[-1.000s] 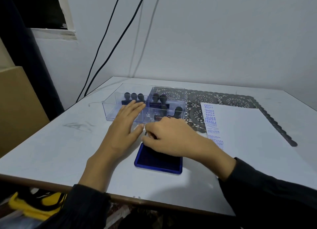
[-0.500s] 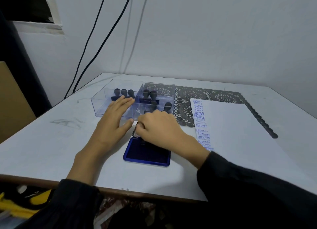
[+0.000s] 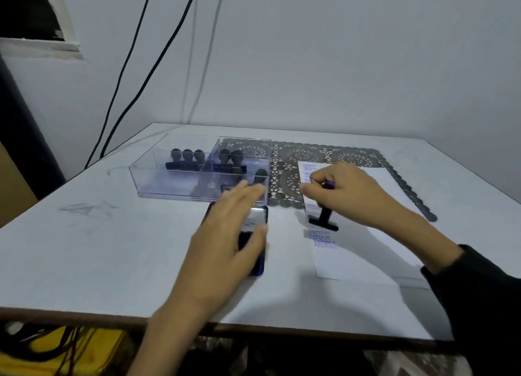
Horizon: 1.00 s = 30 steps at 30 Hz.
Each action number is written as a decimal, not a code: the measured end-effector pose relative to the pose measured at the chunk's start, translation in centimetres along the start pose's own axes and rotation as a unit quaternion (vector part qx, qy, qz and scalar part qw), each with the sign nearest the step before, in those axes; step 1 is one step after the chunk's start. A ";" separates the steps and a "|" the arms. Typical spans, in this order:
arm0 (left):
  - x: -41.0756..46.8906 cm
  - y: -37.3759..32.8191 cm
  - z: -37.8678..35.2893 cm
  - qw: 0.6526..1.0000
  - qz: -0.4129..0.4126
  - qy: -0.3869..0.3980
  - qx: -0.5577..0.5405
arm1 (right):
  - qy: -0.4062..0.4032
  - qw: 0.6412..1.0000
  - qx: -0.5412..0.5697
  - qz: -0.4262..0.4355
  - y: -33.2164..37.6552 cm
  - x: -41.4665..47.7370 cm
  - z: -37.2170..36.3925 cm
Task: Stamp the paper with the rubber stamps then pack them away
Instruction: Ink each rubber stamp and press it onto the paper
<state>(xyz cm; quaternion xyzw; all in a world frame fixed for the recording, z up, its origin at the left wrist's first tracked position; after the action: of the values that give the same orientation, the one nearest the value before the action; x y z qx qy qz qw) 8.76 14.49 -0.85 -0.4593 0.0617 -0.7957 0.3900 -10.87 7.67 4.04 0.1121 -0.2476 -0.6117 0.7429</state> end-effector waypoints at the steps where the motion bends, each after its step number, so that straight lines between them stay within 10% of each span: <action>1: -0.4 -1.2 -1.6 1.000 -0.005 0.025 -0.005 | -0.028 0.999 -0.023 -0.012 -0.8 -0.8 0.2; 9: -1.8 -3.5 -8.8 0.980 0.018 0.166 0.113 | -0.098 0.982 -0.150 0.057 -2.2 -3.2 -1.7; 30: -2.0 -4.0 -7.5 0.987 -0.001 0.107 0.117 | -0.063 0.997 -0.048 0.019 -2.8 -1.1 -1.4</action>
<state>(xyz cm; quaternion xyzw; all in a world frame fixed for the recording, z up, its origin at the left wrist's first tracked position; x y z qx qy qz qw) 1.21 16.65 -4.62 -0.3231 0.0089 -0.8425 0.4310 -12.67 7.92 1.28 0.0330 -0.2663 -0.6146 0.7418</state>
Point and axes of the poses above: each hand's wrist, its own x-axis towards the middle knuckle, its own z-axis out of the back of the hand, y = z × x, the point moved 3 cm from there along x, towards the middle knuckle, and after that the axes turned 10 degrees about -z, right-handed, at the moved point
